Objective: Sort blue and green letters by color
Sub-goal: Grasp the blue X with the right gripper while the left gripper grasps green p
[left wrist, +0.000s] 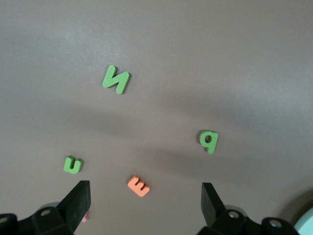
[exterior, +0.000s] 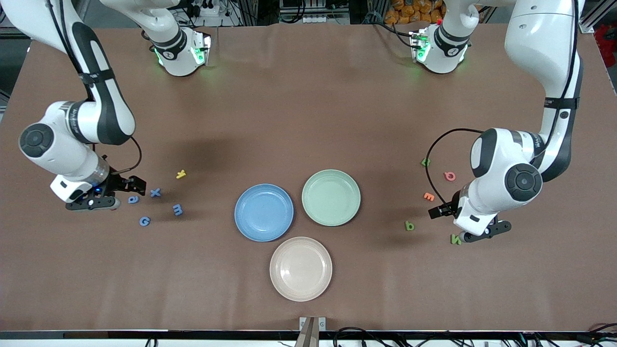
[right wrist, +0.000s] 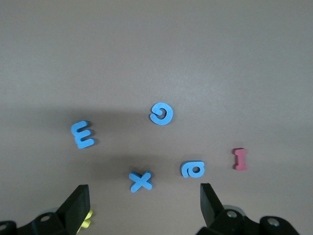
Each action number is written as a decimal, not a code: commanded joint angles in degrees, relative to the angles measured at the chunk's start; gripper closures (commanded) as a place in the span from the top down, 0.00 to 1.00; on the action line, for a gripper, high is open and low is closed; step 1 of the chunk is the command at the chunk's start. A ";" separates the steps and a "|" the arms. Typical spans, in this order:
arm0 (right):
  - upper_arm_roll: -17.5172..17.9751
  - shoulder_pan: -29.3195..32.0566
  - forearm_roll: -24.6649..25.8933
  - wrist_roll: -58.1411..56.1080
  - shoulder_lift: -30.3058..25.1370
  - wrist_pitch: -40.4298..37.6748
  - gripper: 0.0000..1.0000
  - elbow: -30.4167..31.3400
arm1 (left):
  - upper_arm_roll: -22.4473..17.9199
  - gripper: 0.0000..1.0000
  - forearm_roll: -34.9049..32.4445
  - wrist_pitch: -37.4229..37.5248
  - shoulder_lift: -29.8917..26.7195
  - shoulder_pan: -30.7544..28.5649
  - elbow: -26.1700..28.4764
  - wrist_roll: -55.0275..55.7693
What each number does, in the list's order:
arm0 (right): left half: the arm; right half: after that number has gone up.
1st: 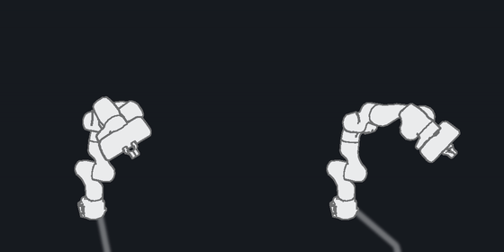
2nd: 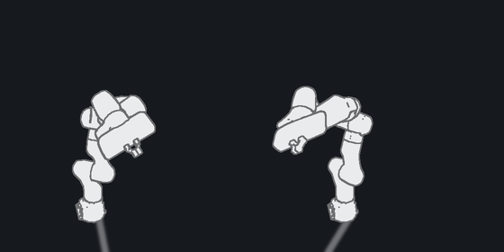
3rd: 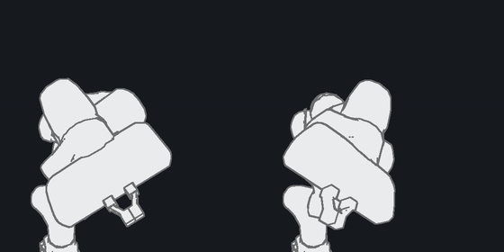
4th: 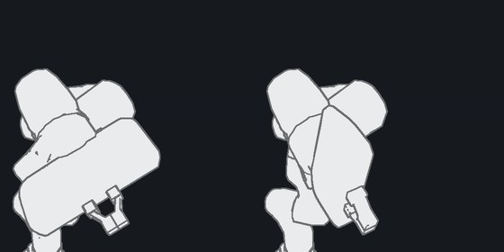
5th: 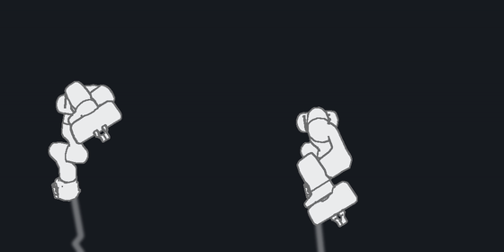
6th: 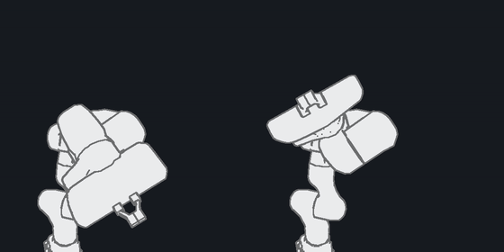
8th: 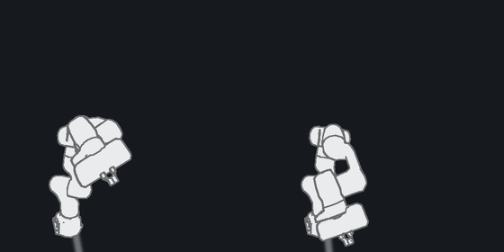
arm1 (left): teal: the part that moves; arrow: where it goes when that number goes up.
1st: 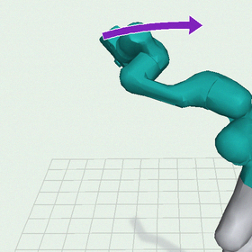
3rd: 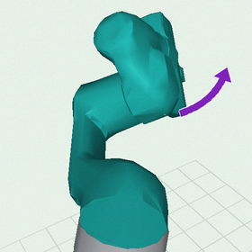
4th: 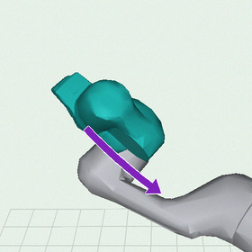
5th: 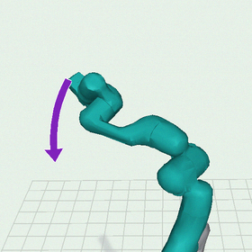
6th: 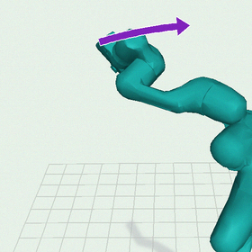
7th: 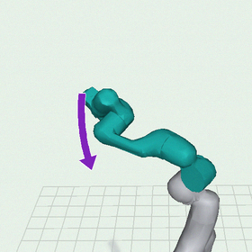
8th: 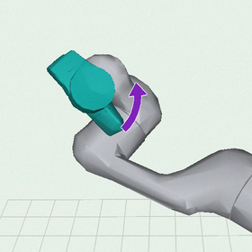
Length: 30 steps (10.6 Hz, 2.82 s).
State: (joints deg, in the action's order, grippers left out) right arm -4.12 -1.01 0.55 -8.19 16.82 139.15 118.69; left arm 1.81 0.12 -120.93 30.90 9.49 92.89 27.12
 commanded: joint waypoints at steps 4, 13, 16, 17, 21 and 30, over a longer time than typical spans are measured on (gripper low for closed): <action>0.69 0.48 -0.64 -0.42 6.29 11.76 1.00 3.91 | -0.49 1.00 -2.83 -7.30 6.27 1.59 -1.84 5.75; 0.96 1.18 -3.71 -0.69 8.13 14.31 1.00 7.25 | -0.49 1.00 -5.21 -14.15 12.34 4.05 -2.63 10.66; 0.96 1.18 -3.81 -0.69 8.75 14.31 1.00 7.26 | -0.49 1.00 -5.30 -15.30 12.87 5.01 -2.63 10.59; 0.96 1.10 -3.98 -0.51 9.27 14.31 1.00 7.17 | -0.49 1.00 -5.74 -15.30 12.96 5.02 -2.63 10.15; 1.04 -0.75 -8.19 -0.25 10.33 14.92 1.00 6.73 | -0.14 1.00 -7.77 -15.30 13.83 5.02 -2.63 6.72; 1.04 0.48 -8.20 -0.77 10.95 15.01 0.36 5.94 | -0.05 1.00 -7.24 -15.30 15.59 6.16 -3.69 8.04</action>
State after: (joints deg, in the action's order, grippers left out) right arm -3.48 -1.26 -6.21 -8.13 26.87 153.55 125.20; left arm 2.07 -6.46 -135.94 45.52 15.27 90.66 34.40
